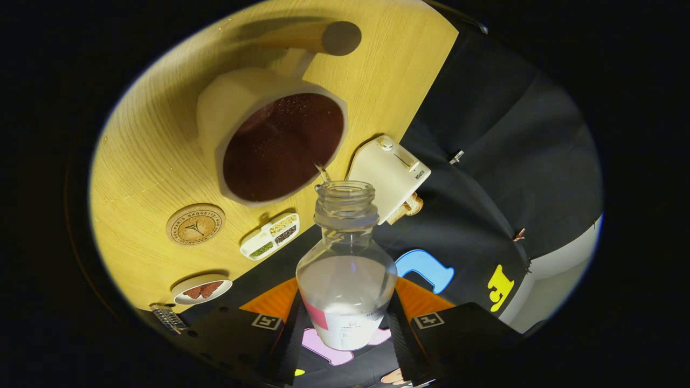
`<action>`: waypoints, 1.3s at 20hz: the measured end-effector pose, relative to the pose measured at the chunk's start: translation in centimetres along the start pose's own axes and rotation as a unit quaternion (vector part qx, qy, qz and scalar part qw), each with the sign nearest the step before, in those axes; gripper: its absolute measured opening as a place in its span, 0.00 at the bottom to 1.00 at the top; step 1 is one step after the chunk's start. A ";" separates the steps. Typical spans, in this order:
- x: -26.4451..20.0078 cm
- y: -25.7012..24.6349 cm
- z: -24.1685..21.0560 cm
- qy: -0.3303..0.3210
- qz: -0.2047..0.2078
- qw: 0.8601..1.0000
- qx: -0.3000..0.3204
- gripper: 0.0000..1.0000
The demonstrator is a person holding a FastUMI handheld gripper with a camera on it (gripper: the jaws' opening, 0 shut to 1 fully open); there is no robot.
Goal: Take the bottle from table, then pour the juice into the cup, finally place the bottle on the coaster
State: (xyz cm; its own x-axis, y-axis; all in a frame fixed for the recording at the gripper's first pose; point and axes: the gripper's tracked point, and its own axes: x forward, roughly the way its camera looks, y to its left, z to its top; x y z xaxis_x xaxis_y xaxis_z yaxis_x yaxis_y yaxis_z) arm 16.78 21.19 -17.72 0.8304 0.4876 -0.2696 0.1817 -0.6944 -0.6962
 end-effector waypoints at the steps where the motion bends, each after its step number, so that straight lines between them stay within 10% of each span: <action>1: 0.1 0.1 -0.1 0.002 0.002 1.000 0.000 0.73; 16: -2.3 1.1 -0.7 0.043 0.034 0.998 0.017 0.73; 26: -3.4 1.5 -2.3 0.061 -0.001 0.986 0.153 0.73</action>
State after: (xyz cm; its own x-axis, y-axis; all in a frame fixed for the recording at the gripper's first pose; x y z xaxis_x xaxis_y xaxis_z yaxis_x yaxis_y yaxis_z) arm 15.43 17.27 -16.31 0.8911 0.4078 -0.1990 0.0315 -0.4930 -0.8695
